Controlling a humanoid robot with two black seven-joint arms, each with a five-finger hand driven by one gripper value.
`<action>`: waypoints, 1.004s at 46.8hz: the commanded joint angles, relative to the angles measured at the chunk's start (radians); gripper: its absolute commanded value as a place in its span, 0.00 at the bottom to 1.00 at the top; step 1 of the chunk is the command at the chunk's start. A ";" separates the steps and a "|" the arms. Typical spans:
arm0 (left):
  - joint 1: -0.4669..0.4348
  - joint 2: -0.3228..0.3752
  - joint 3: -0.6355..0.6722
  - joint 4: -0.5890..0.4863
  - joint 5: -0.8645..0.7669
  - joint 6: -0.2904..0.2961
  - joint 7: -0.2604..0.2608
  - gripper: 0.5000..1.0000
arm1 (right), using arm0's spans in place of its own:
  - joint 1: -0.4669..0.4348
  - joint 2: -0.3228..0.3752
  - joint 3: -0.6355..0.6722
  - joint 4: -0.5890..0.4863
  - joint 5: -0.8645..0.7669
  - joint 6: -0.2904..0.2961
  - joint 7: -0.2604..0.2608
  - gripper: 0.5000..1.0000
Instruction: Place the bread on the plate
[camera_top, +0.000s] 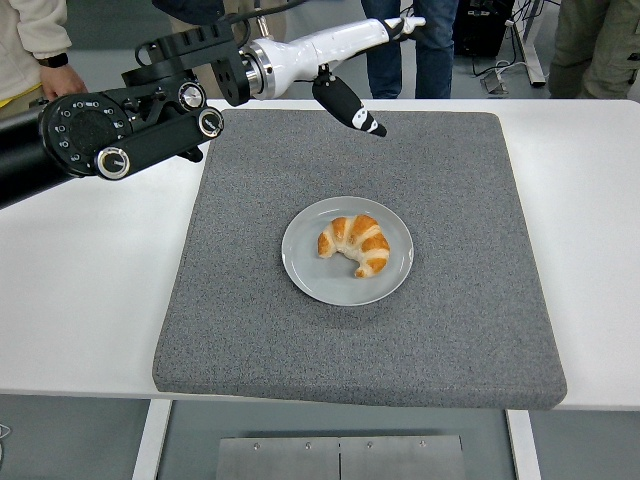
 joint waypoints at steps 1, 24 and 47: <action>0.002 -0.031 -0.012 0.055 -0.090 -0.002 -0.002 0.96 | 0.000 0.000 0.000 0.000 0.000 0.000 0.001 1.00; 0.091 -0.212 -0.103 0.372 -0.452 -0.007 -0.016 0.96 | 0.000 0.000 0.000 0.000 0.000 0.000 0.001 1.00; 0.189 -0.210 -0.284 0.468 -0.674 -0.020 -0.042 0.95 | 0.000 0.000 -0.002 0.002 0.000 0.001 0.001 1.00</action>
